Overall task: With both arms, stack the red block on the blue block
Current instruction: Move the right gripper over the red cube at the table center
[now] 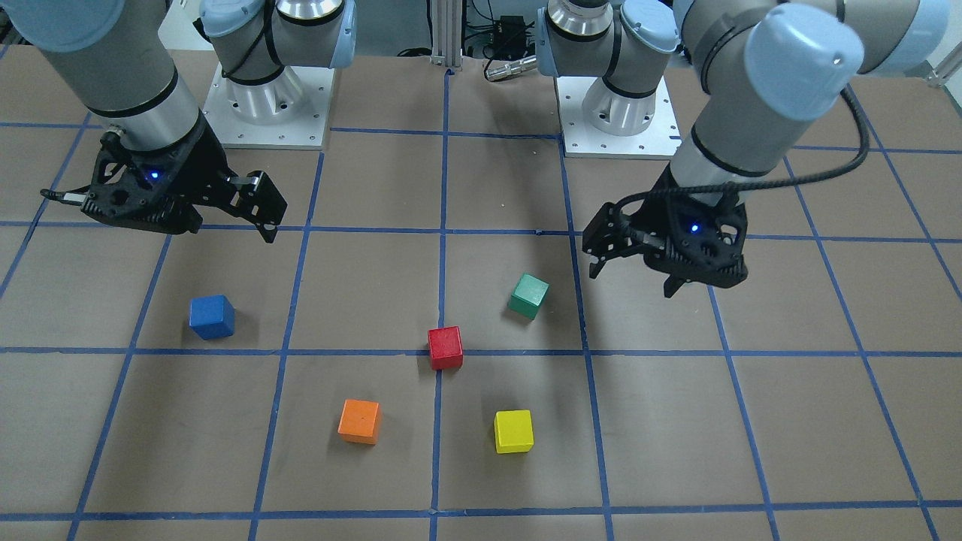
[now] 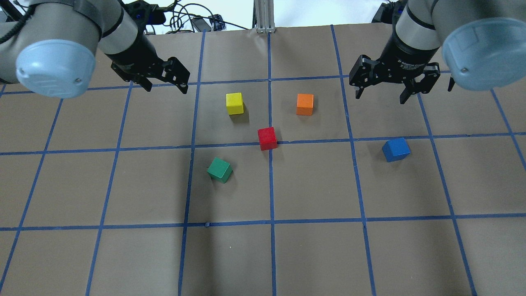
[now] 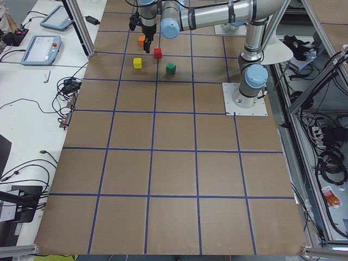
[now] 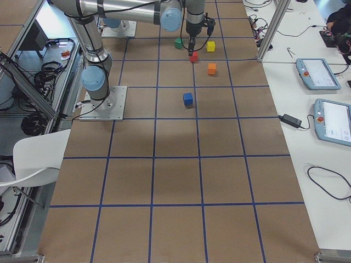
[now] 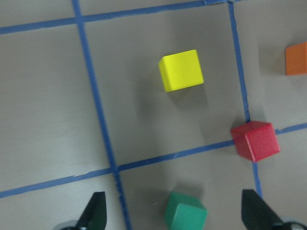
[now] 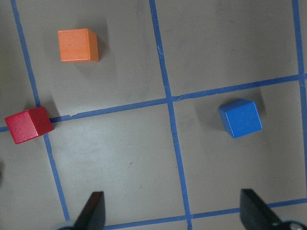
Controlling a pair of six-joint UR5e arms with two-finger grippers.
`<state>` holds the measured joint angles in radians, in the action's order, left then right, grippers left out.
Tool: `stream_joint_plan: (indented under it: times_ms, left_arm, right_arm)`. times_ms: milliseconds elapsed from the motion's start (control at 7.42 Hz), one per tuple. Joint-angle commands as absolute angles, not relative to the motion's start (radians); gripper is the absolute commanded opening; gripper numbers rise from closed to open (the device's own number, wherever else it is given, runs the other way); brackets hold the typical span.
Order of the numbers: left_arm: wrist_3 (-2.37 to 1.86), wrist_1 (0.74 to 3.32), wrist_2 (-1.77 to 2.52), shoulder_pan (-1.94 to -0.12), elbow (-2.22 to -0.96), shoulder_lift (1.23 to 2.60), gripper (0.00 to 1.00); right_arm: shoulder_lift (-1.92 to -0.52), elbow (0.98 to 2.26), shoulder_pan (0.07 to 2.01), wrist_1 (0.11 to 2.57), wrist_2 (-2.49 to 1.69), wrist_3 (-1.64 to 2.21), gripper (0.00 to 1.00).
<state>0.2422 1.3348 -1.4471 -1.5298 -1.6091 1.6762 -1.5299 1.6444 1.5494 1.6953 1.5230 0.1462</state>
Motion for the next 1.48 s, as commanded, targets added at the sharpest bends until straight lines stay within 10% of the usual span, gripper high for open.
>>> stream_joint_plan:
  times_ms: [0, 1348]
  left_arm:
    - [0.249, 1.422, -1.535, -1.523, -1.598, 1.594, 1.00]
    - [0.209, 1.572, -1.542, -1.537, -1.500, 1.580, 1.00]
  right_arm:
    - [-1.534, 1.649, 1.548, 1.684, 1.532, 0.149, 1.00]
    - [-1.582, 1.792, 1.548, 1.687, 1.519, 0.144, 1.00]
